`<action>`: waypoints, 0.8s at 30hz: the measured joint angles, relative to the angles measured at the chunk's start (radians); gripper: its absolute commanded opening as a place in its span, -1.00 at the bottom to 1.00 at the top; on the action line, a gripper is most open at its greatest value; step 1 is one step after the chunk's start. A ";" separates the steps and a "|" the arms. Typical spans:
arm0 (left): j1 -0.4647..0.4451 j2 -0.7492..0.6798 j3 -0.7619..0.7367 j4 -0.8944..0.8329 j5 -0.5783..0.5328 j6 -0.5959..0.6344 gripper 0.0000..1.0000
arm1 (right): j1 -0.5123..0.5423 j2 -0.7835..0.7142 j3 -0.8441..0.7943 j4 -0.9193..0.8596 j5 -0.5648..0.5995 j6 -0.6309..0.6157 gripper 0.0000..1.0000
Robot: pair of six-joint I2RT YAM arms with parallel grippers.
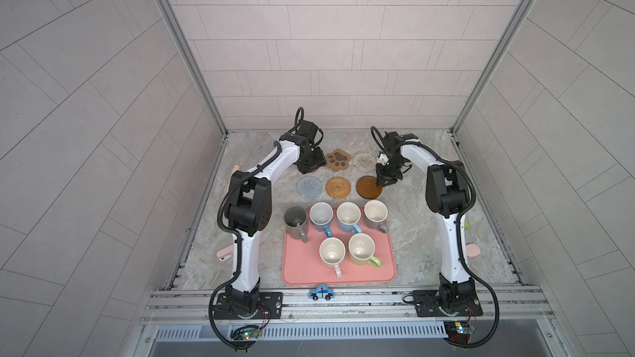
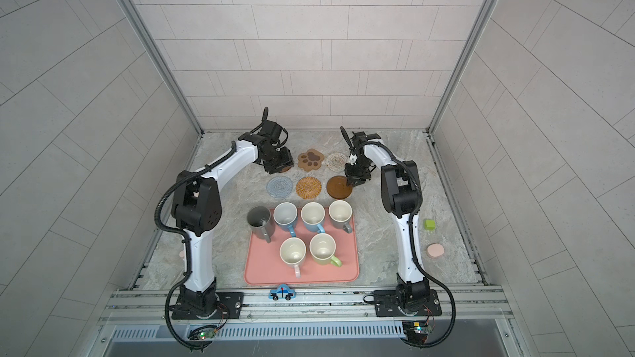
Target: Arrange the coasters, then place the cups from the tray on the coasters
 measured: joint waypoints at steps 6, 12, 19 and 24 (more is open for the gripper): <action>0.000 -0.008 -0.002 0.001 0.000 0.000 0.22 | 0.005 0.000 0.000 0.004 -0.002 0.004 -0.45; 0.000 -0.008 -0.002 0.001 0.000 0.000 0.22 | 0.007 0.000 0.000 0.005 -0.004 0.009 -0.45; 0.000 -0.008 -0.005 0.002 -0.001 0.000 0.22 | 0.007 0.000 0.000 0.006 -0.003 0.014 -0.42; 0.000 -0.008 -0.005 0.002 -0.007 0.000 0.22 | 0.007 0.000 0.015 0.001 -0.002 0.016 -0.29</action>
